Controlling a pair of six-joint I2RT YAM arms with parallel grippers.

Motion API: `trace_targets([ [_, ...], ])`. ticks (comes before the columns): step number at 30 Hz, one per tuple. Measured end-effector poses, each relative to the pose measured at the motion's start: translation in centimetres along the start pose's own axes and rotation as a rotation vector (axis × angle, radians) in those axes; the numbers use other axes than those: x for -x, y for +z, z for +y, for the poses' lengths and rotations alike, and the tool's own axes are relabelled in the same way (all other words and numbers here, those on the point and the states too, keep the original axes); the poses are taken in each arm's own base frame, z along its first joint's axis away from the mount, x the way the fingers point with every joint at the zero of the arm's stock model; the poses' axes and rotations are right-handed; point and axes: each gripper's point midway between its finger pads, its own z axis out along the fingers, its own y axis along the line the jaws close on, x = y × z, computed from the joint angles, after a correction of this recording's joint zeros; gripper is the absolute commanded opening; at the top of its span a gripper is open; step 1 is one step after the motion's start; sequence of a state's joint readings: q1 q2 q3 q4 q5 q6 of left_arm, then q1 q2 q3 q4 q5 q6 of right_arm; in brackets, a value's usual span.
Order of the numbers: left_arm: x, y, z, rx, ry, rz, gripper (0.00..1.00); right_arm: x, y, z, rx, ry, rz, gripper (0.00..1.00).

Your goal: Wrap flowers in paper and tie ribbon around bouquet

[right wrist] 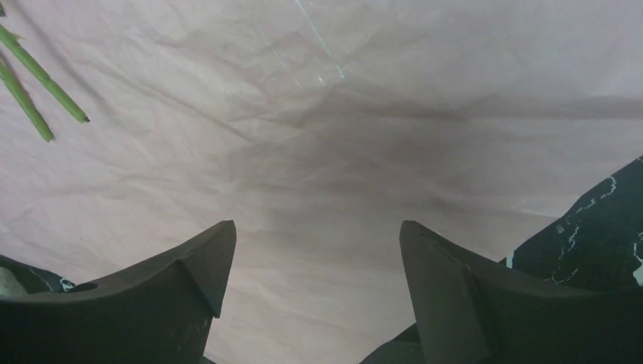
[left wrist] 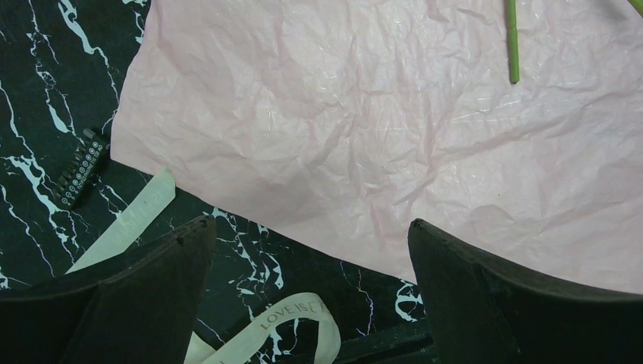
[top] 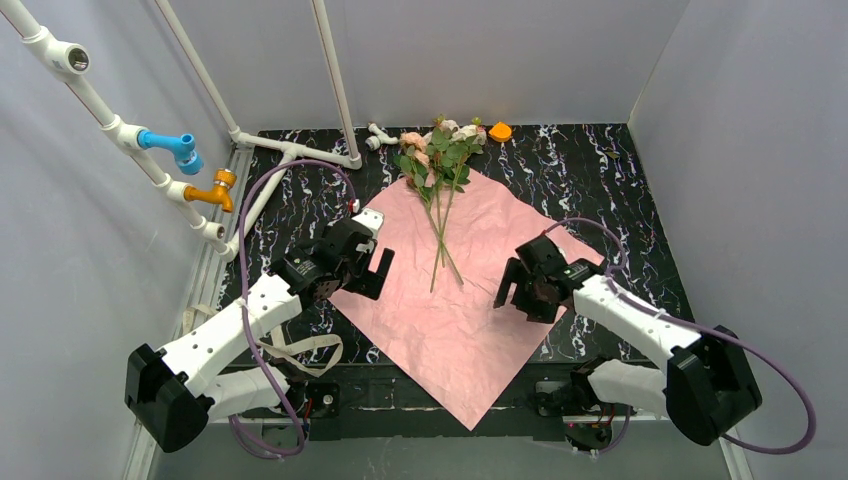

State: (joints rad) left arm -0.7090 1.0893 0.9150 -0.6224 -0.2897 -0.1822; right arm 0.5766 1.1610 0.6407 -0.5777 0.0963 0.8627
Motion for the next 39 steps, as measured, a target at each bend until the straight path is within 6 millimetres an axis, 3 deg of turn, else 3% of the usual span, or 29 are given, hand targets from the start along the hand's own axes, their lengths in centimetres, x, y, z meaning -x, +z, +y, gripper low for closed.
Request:
trace_targets([
  [8,-0.1,-0.1,0.3,0.015,0.001,0.002,0.98,-1.7,-1.5,-0.4,0.027,-0.005,0.056,0.88],
  [17,0.0,-0.1,0.8,0.040,0.003,-0.004,0.98,-6.8,-2.7,-4.0,-0.008,0.034,0.195,0.83],
  [26,-0.1,-0.2,0.9,0.044,0.005,-0.003,0.98,-10.9,-1.4,-5.7,-0.005,0.131,0.320,0.74],
  [32,0.3,-0.9,1.0,0.038,-0.006,-0.033,0.98,-11.0,-1.4,-4.8,0.065,0.204,0.297,0.60],
  [36,0.5,-1.2,1.1,0.035,-0.011,-0.050,0.98,-10.9,-1.2,-4.3,0.085,0.242,0.296,0.33],
  [39,0.5,-1.3,1.1,0.035,-0.011,-0.050,0.98,-10.7,-1.2,-4.1,0.092,0.254,0.292,0.19],
])
